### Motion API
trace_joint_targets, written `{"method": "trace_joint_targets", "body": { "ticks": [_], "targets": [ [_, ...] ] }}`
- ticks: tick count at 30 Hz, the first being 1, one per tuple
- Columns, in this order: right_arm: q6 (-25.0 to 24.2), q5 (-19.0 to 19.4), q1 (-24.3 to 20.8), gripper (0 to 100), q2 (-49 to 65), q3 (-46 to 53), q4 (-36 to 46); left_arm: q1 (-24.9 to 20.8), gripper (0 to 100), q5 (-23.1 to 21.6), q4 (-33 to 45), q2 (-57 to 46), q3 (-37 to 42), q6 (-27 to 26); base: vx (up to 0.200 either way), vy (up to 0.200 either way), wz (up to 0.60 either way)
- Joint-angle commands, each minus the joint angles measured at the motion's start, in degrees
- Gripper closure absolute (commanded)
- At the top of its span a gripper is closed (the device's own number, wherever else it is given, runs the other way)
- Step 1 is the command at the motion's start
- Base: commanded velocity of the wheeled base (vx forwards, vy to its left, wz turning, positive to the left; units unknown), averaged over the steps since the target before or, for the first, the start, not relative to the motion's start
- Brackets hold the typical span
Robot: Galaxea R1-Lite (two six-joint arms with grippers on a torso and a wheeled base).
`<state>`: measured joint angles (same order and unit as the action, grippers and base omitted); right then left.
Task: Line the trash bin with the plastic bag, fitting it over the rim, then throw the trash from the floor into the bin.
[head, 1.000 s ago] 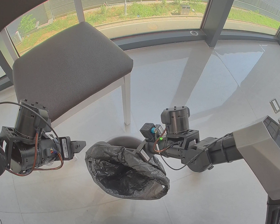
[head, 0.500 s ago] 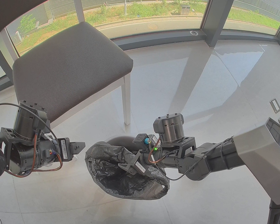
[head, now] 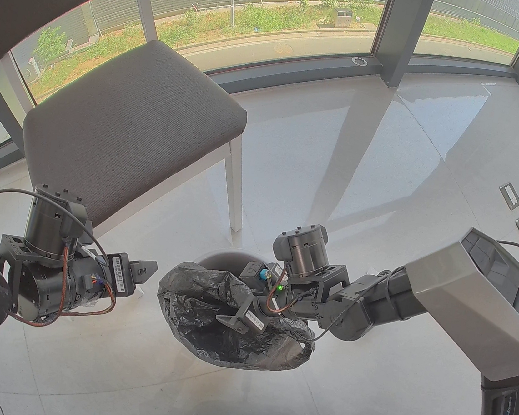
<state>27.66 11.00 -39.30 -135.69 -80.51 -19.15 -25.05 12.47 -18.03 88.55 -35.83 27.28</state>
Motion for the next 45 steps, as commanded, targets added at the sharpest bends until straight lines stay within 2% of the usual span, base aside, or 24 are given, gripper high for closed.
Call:
{"method": "trace_joint_targets", "body": {
  "ticks": [1, 10, 11, 30, 39, 45],
  "targets": [
    [0.0, 0.1, -0.1, 0, -1.7, -0.2, 0.1, 0.0, 0, 0.0, -0.3, 0.9, -0.4, 0.1, 0.0, 0.0, 0.0],
    [0.1, 0.8, 0.1, 0, -2.7, -1.4, 0.1, 0.0, 0, 0.0, -2.4, 1.3, -0.2, -0.1, 0.0, 0.0, 0.0],
    [0.0, 0.8, 0.1, 100, -2.6, -1.4, 0.1, 0.0, 0, 0.0, -2.4, 1.3, -0.3, -0.1, 0.0, 0.0, 0.0],
    [0.3, 0.7, 0.8, 100, -1.9, -4.0, -0.4, -0.1, 0, 0.0, -2.4, 1.1, -0.2, -0.2, 0.0, 0.0, 0.0],
    [1.5, 0.6, 4.9, 100, -3.9, -15.6, 1.5, 0.0, 0, 0.0, -2.4, 1.1, 0.3, -0.1, 0.0, 0.0, 0.0],
    [1.4, 0.7, 4.4, 100, -2.7, -14.8, 1.3, 0.0, 0, 0.0, -2.4, 1.1, 0.3, -0.1, 0.0, 0.0, 0.0]
  ]
}}
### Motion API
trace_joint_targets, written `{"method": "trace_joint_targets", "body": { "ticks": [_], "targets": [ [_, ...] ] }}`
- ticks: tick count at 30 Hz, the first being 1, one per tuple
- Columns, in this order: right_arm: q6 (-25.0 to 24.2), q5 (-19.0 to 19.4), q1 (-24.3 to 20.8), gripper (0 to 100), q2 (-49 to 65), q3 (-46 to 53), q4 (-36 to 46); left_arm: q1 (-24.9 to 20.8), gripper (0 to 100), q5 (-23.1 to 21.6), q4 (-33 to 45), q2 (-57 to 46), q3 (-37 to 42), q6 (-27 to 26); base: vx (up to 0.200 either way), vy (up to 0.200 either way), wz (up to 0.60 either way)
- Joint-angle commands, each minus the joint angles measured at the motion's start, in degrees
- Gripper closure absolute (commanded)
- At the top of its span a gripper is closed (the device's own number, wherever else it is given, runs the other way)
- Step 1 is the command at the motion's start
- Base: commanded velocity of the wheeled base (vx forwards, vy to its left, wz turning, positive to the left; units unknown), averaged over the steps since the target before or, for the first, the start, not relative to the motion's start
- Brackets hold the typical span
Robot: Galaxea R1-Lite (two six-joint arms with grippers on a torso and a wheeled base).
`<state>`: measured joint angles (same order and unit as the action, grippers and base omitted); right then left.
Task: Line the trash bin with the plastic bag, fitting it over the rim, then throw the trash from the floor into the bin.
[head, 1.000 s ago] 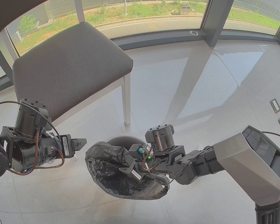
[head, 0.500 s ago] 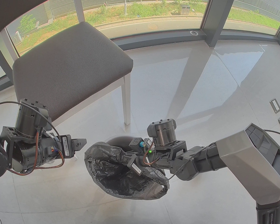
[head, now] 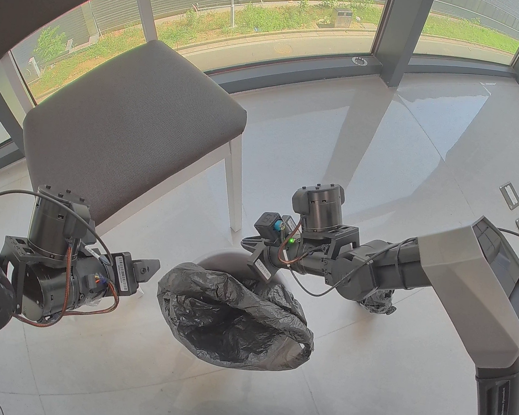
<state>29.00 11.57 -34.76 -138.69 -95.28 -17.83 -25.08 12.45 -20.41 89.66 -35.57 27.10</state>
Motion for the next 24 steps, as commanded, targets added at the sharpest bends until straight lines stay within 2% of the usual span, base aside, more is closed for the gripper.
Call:
{"method": "trace_joint_targets", "body": {
  "ticks": [1, 2, 14, 24],
  "targets": [
    [0.1, 0.1, -0.1, 100, 0.3, 0.0, 0.0, 0.0, 0, 0.0, 0.0, 0.0, 0.1, 0.1, 0.0, 0.0, 0.0],
    [0.0, 0.1, -0.7, 0, 1.1, 0.2, 0.0, 0.0, 0, 0.0, -0.1, 0.0, 0.1, 0.1, 0.0, 0.0, 0.0],
    [-0.3, 0.1, -3.3, 0, 5.8, 11.6, -0.4, -0.1, 0, 0.0, -0.1, -0.5, 0.2, 0.1, 0.0, 0.0, 0.0],
    [-0.6, 0.1, -3.7, 0, 0.2, 11.4, -0.4, -0.1, 0, 0.0, 0.0, -1.3, 0.7, 0.1, 0.0, 0.0, 0.0]
  ]
}}
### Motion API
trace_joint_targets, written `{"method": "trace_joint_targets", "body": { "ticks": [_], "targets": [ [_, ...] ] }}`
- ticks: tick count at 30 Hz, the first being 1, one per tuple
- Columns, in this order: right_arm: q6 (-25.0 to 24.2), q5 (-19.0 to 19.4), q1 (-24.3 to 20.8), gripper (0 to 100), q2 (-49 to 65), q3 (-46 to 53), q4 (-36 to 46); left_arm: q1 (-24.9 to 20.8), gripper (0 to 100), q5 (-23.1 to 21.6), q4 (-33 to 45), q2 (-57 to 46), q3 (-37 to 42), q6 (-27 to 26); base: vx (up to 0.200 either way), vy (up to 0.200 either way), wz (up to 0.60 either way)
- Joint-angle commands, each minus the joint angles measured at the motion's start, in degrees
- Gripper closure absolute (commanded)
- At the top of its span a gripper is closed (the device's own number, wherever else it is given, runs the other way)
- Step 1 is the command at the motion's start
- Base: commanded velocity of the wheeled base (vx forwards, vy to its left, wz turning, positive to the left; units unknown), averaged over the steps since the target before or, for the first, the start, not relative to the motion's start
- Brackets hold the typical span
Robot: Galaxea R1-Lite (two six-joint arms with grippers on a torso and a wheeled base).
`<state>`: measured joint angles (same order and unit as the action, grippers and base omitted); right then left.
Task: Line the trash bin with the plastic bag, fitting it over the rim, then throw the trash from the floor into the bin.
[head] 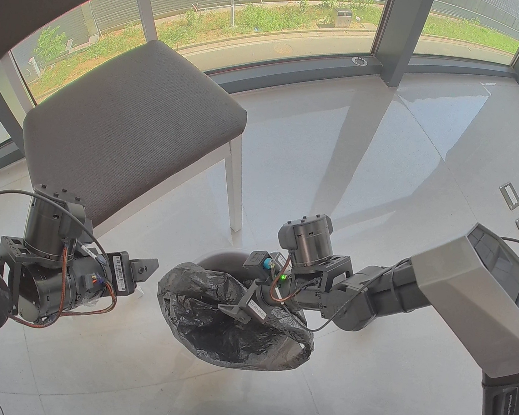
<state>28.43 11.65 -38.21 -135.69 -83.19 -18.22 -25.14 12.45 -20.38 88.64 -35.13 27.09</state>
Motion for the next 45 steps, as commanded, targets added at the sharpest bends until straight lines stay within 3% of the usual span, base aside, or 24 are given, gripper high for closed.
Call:
{"method": "trace_joint_targets", "body": {
  "ticks": [1, 10, 11, 27, 45],
  "targets": [
    [0.0, 0.0, -0.2, 0, -3.3, -1.0, -0.1, 0.0, 0, 0.0, -0.1, -0.4, 0.2, 0.0, 0.0, 0.0, 0.0],
    [0.2, 0.1, 0.3, 0, -7.3, -5.5, 0.1, 0.0, 0, 0.1, -0.1, -0.5, -0.1, 0.1, 0.0, 0.0, 0.0],
    [0.2, 0.1, 0.3, 100, -7.5, -5.8, 0.1, 0.0, 0, 0.1, -0.1, -0.5, 0.0, 0.1, 0.0, 0.0, 0.0],
    [0.0, 0.0, 0.9, 100, -7.1, -7.4, -0.1, 0.0, 0, 0.1, -0.1, -0.4, 0.4, 0.1, 0.0, 0.0, 0.0],
    [0.4, -0.1, 6.2, 100, -7.5, -21.7, 1.4, 0.1, 0, 0.4, -0.2, -0.9, 1.6, 0.1, 0.0, 0.0, 0.0]
  ]
}}
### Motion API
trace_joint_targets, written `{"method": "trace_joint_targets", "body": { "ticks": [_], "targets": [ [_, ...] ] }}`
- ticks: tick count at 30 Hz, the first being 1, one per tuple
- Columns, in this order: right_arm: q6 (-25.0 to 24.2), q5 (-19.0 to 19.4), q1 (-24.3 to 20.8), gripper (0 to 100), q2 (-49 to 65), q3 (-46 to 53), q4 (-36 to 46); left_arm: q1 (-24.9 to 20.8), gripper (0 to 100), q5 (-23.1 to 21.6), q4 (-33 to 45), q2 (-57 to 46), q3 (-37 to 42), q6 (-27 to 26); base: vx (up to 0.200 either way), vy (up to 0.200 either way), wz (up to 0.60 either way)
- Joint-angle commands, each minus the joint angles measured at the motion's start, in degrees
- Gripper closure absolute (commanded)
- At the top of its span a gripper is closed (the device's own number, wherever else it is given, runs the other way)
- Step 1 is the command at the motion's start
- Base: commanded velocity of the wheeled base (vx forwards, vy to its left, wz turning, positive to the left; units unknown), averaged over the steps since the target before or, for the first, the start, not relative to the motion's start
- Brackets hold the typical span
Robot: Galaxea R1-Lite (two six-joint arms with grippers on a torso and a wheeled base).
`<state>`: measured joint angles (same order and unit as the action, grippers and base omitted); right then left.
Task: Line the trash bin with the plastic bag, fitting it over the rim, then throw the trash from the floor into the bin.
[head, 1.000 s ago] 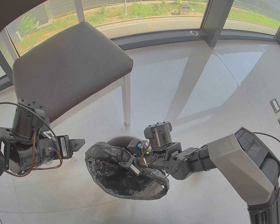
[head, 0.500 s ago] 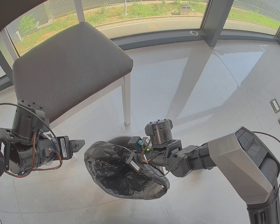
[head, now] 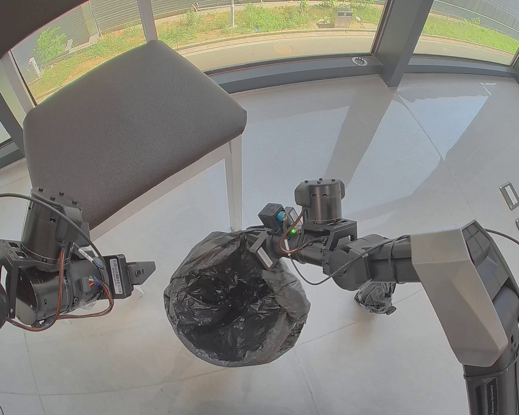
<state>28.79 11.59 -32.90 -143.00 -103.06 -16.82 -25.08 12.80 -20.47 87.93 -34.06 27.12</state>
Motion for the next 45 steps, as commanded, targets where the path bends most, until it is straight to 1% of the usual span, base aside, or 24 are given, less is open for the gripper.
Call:
{"method": "trace_joint_targets", "body": {
  "ticks": [1, 14, 20, 25, 26, 30, 31, 32, 34, 35, 41, 45],
  "targets": [
    [0.0, 0.0, 0.9, 100, 0.0, -2.1, 0.0, 0.0, 0, 0.0, 0.0, -0.2, 0.6, 0.0, 0.0, 0.0, 0.0],
    [0.6, 0.0, 1.2, 100, -0.4, -4.4, 0.3, 0.1, 0, 0.2, 0.0, -0.7, 0.9, 0.0, 0.0, 0.0, 0.0],
    [0.3, 0.1, 1.4, 100, -0.3, -3.7, 0.5, 0.1, 0, 0.3, -0.1, -0.6, 1.0, 0.0, 0.0, 0.0, 0.0],
    [-2.0, -0.4, 1.3, 100, 1.6, 0.1, 0.4, 0.1, 0, 0.3, 0.0, -0.7, 1.0, -0.1, 0.0, 0.0, 0.0],
    [-3.4, -0.5, 1.2, 100, 3.2, 3.0, 0.4, -0.1, 0, 0.3, -0.1, -0.8, 1.2, -0.1, 0.0, 0.0, 0.0],
    [-5.5, -1.0, 1.2, 100, 7.8, 10.6, 0.4, -0.5, 0, 0.2, -0.1, -1.2, 1.4, -1.8, 0.0, 0.0, 0.0],
    [-5.5, -1.0, 1.3, 100, 8.0, 10.8, 0.4, -0.5, 0, 0.2, -0.1, -1.2, 1.3, -1.9, 0.0, 0.0, 0.0],
    [-6.1, -1.3, 1.4, 100, 10.1, 14.1, 0.5, -0.8, 0, 0.2, -0.2, -1.4, 1.3, -2.3, 0.0, 0.0, 0.0],
    [-6.2, -2.5, 1.8, 100, 12.7, 17.3, 1.2, -1.9, 0, 0.1, -0.5, -1.6, 1.5, -2.3, 0.0, 0.0, 0.0],
    [-6.3, -3.2, 2.1, 0, 13.8, 18.5, 1.7, -2.6, 0, 0.1, -1.1, -1.6, 2.0, -2.4, 0.0, 0.0, 0.0],
    [-9.4, -5.9, 4.2, 0, 19.9, 24.0, 2.7, -5.1, 0, 0.2, -3.4, -1.3, 2.9, -2.9, 0.0, 0.0, 0.0],
    [-9.5, -6.2, 7.7, 0, 24.4, 30.1, 4.1, -8.4, 0, 0.2, -3.4, -1.2, 4.8, -3.8, 0.0, 0.0, 0.0]
  ]
}}
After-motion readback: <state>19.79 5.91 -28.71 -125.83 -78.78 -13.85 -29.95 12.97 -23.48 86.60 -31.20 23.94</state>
